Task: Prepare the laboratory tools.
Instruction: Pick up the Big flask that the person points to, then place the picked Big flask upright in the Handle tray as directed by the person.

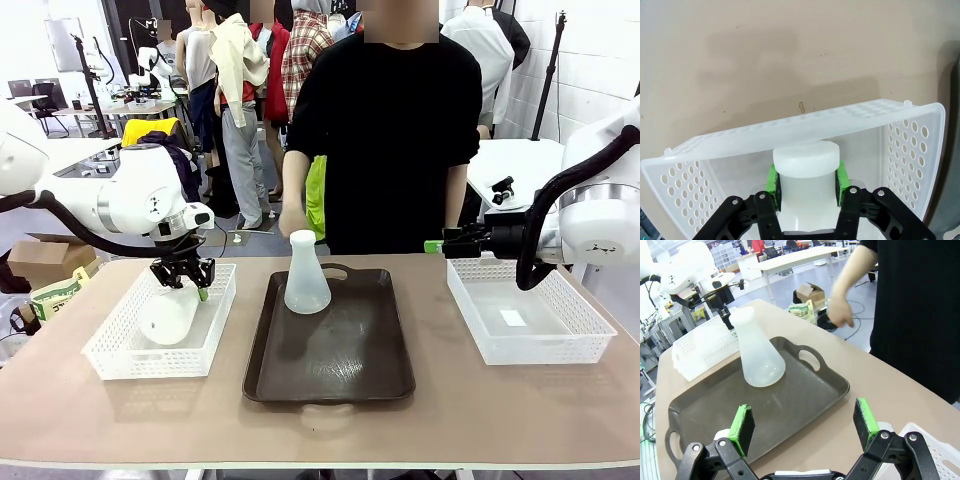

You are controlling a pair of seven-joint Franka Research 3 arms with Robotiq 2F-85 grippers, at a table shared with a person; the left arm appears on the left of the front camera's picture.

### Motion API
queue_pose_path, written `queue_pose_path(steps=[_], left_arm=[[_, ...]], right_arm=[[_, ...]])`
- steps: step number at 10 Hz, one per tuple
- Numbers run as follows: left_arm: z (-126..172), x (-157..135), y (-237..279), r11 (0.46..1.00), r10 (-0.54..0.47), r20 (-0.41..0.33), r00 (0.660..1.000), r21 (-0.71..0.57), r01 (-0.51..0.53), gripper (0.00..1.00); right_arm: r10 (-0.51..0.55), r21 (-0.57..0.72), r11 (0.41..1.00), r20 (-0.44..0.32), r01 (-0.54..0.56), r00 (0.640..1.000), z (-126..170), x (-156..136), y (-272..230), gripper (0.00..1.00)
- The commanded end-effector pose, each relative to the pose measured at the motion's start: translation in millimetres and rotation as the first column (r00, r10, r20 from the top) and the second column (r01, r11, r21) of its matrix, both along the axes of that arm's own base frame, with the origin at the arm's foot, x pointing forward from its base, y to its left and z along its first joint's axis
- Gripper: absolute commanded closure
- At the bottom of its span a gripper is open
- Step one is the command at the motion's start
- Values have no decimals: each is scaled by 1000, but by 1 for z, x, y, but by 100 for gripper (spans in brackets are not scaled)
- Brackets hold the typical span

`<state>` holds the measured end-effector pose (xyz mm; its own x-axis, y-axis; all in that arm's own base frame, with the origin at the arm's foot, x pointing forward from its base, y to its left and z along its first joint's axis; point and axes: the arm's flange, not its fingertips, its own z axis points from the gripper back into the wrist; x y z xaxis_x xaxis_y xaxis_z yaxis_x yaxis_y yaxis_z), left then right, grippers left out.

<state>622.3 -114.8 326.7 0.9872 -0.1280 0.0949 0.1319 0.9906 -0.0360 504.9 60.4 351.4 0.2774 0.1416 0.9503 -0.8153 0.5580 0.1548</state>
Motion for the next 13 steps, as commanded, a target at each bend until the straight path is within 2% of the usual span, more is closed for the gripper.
queue_pose_path(steps=[1, 2, 3, 13], left_arm=[[-1, 4, -4, 999, 41, -19, 999, 19, -41, 100], [-1, 1, -2, 999, 51, -61, 997, 9, -50, 100], [0, 0, 0, 1000, 5, -3, 1000, 0, -5, 100], [0, 0, 0, 1000, 5, -3, 1000, 0, -5, 100]], right_arm=[[-1, -1, 1000, -2, 1, 1000, -1, -1, 0, 0], [-1, -1, 1000, -2, 1, 1000, -1, -1, 0, 0], [-1, -1, 1000, -2, 1, 1000, -1, -1, 0, 0], [-1, -1, 1000, -2, 1, 1000, -1, -1, 0, 0]])
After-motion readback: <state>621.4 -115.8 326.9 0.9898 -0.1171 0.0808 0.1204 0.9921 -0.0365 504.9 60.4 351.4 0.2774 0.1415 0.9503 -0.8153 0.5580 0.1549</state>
